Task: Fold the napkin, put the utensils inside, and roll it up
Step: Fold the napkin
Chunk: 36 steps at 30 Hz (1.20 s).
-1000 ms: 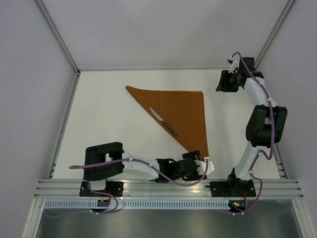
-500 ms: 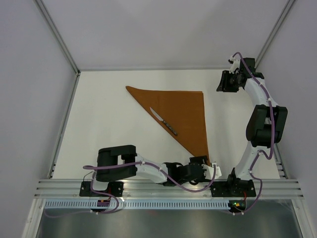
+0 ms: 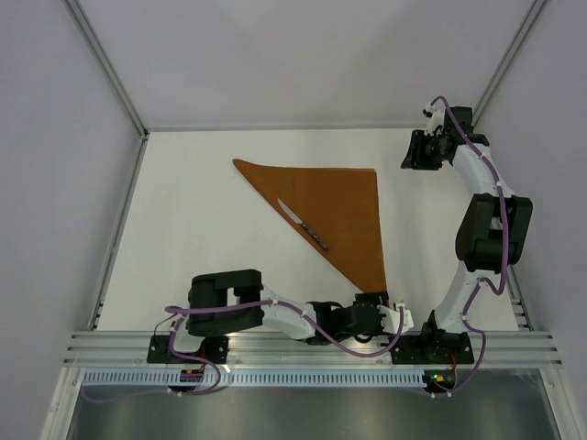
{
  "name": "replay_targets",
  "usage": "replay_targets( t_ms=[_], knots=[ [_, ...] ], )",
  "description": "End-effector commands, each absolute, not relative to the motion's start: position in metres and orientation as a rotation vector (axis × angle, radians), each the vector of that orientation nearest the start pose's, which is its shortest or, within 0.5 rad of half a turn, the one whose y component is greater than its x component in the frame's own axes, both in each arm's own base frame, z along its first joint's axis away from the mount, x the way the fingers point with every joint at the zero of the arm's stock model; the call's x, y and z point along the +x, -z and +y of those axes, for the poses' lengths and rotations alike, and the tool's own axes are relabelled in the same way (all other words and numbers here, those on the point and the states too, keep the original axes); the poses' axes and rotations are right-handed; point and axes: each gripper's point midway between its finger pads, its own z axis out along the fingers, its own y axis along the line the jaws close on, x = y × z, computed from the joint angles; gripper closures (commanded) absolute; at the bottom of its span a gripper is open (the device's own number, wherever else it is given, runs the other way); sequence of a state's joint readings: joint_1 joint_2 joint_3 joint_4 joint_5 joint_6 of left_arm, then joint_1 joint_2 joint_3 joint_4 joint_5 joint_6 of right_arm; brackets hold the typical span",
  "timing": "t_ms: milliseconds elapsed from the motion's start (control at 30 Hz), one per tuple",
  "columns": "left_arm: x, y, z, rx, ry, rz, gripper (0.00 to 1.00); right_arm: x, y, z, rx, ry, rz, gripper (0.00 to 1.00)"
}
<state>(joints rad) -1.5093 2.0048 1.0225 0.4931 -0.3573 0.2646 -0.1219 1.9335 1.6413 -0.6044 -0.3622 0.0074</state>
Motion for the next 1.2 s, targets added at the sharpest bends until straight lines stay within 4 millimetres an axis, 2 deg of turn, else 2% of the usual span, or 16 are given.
replay_targets(
  t_ms=[0,300,633,1033,1167],
  knots=[
    [0.1,-0.052,-0.52,1.415,0.463,1.392,0.38,0.49,-0.145,0.003,-0.007,-0.395,2.391,0.52],
    [0.102,-0.048,-0.522,1.406,0.451,1.39,0.48,0.489,-0.141,0.003,-0.005,-0.397,2.398,0.53],
    [0.107,-0.047,-0.523,1.388,0.435,1.391,0.7,0.489,-0.139,0.002,-0.003,-0.394,2.402,0.54],
    [0.118,-0.062,-0.527,1.324,0.455,1.399,0.97,0.488,-0.139,0.001,0.002,-0.388,2.404,0.54],
    [0.124,-0.07,-0.527,1.289,0.477,1.416,0.98,0.489,-0.139,0.001,0.001,-0.389,2.403,0.54]
  ],
)
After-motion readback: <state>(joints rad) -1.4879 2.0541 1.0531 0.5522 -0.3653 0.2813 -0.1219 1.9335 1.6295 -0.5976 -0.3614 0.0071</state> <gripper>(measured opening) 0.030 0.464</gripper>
